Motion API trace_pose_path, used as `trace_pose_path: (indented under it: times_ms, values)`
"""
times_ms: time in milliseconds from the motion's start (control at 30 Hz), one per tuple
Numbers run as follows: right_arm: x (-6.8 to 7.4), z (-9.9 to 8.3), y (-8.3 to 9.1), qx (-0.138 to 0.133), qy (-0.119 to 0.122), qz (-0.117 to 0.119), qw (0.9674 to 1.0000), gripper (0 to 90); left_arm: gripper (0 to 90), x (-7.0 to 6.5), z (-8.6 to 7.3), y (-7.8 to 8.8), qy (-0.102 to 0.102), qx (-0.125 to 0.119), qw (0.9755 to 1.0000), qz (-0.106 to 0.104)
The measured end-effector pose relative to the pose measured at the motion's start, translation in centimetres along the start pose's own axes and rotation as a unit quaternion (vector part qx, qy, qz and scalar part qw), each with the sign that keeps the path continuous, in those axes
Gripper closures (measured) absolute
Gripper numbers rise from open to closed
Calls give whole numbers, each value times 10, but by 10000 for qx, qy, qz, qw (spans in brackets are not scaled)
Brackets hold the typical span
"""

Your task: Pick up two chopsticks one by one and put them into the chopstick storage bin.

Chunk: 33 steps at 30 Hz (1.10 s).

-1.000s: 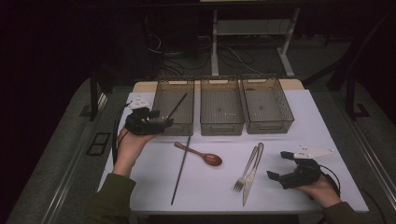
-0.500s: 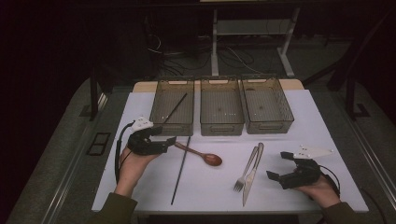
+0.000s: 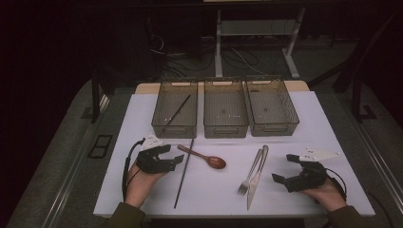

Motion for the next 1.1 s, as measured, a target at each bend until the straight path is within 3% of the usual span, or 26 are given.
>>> trace_pose_path:
  times_ms: [333,667,1100]
  values:
    - [0,0,1,-5,-1,-34,10000,10,542,-19,-22,-17,101,496,9983,-300]
    - [0,0,0,-4,-5,-46,10000,10,629,-16,-30,-30,233,703,9969,-262]
    - [0,0,1,-4,-7,-64,10000,10,708,-17,-32,-34,59,916,9957,-140]
Point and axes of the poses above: each handheld gripper's, and its own axes: y roughly backward along the jaws, z roughly out of its top, x roughly to its left, the point moved 6 cm from there along -y, roughly forward along the jaws, and after that the axes turned 13 degrees about -z, right-handed, at the moved point
